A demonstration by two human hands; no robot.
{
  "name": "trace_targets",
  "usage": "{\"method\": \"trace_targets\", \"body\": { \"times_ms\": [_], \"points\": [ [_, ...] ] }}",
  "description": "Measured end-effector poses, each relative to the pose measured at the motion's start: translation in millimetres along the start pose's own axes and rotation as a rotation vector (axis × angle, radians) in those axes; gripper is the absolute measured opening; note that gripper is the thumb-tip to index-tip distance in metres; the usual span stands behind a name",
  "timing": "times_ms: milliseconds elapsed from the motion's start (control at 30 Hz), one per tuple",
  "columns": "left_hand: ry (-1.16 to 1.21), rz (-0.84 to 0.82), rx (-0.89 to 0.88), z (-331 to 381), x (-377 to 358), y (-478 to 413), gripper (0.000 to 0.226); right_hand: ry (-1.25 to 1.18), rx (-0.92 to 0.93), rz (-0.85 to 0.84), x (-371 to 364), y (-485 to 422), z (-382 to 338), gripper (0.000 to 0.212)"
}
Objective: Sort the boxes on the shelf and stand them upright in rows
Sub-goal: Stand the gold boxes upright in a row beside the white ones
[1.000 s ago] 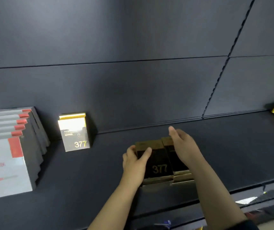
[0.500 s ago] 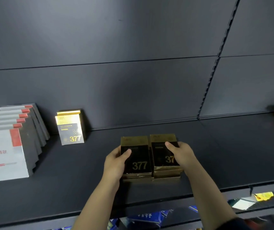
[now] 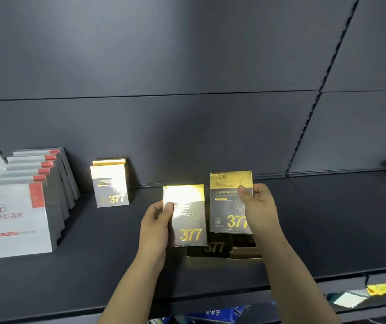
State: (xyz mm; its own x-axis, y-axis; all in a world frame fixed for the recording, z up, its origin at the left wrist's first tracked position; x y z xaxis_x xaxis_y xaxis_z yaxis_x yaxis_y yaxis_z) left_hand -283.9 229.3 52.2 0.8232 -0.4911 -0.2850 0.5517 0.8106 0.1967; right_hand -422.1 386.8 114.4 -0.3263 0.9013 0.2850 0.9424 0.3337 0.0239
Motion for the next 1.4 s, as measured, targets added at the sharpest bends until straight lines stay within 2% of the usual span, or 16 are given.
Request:
{"method": "trace_targets", "body": {
  "times_ms": [200,333,500,700,800,900,1033,1100,1167,1333,1400],
  "points": [
    [0.049,0.046,0.031,16.2,65.3,-21.1,0.020,-0.075,-0.036,-0.114,-65.2,17.1,-21.0,0.009],
    [0.031,0.084,0.001,32.9,114.8,-47.2,0.022,-0.119,-0.132,-0.216,-126.1,26.3,-20.3,0.015],
    [0.034,0.062,-0.077,49.2,153.6,-84.4,0.026,-0.153,-0.201,-0.245,-193.6,27.5,-16.9,0.013],
    [0.045,0.033,-0.065,47.6,170.0,-129.3,0.031,-0.142,-0.203,-0.222,-231.2,28.0,-13.0,0.012],
    [-0.026,0.073,-0.124,39.6,171.4,-142.7,0.033,-0.122,-0.183,-0.235,-238.0,25.2,-6.5,0.011],
    [-0.100,0.090,-0.155,35.2,173.0,-148.2,0.045,-0.104,-0.143,-0.285,-245.8,22.2,-2.5,0.010],
    [-0.119,0.072,-0.176,31.9,172.8,-153.5,0.046,-0.105,-0.121,-0.365,-264.8,21.7,2.3,0.014],
    [-0.075,0.069,-0.149,31.8,172.3,-152.5,0.045,-0.084,-0.102,-0.363,-276.9,19.9,6.7,0.021],
    [-0.023,0.045,-0.128,32.6,173.1,-150.3,0.041,-0.068,-0.073,-0.346,-285.6,18.3,5.8,0.037],
    [-0.073,-0.169,-0.177,39.0,167.8,-133.9,0.046,-0.034,-0.011,-0.439,-306.9,22.3,3.4,0.072],
    [-0.112,-0.185,-0.202,39.0,165.7,-129.2,0.042,-0.026,0.037,-0.460,-313.2,23.2,7.7,0.072]
  ]
}}
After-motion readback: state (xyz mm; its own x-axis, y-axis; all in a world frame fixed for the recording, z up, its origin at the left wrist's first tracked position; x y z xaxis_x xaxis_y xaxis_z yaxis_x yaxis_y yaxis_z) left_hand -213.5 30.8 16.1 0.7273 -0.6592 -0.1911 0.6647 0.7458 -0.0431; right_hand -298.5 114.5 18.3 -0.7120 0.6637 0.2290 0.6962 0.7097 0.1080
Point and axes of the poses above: each hand's wrist, its own y-axis away from the middle knuckle, its own x-axis out of the back of the hand, z = x × y, the point moved 2 cm from there along -y, towards the middle knuckle, and after that the axes turned 7 degrees about y, right-handed, at the moved point
